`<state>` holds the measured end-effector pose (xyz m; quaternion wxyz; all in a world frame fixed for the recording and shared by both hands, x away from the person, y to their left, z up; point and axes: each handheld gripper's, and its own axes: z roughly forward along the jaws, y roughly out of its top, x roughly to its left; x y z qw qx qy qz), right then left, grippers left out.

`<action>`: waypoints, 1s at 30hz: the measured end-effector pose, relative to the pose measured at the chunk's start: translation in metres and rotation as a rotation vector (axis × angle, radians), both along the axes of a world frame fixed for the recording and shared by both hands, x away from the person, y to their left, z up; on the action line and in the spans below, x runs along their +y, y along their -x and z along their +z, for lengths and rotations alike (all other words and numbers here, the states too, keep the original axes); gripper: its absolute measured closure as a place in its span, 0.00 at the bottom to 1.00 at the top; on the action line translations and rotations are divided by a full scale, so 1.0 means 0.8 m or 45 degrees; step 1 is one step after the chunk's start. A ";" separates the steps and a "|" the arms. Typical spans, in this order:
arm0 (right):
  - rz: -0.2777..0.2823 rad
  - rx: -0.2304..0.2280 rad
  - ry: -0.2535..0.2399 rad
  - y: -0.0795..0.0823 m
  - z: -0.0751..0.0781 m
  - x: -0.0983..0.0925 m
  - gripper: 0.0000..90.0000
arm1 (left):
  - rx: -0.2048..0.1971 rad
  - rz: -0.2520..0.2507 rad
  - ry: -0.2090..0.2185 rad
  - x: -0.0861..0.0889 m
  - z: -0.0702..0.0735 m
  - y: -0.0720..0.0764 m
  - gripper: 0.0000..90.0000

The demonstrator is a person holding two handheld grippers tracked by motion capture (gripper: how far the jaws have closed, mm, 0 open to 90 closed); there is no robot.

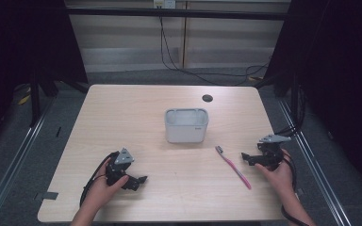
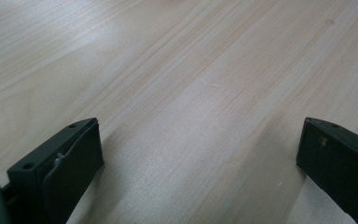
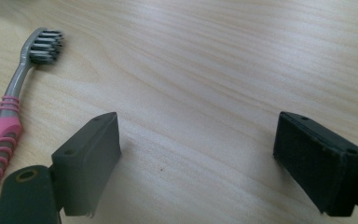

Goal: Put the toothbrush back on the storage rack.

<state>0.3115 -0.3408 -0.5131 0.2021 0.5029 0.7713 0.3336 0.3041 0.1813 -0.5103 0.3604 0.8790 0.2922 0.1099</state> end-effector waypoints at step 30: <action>0.206 0.340 -0.019 -0.011 0.052 0.072 0.39 | 0.002 0.001 0.001 0.000 0.000 0.000 0.00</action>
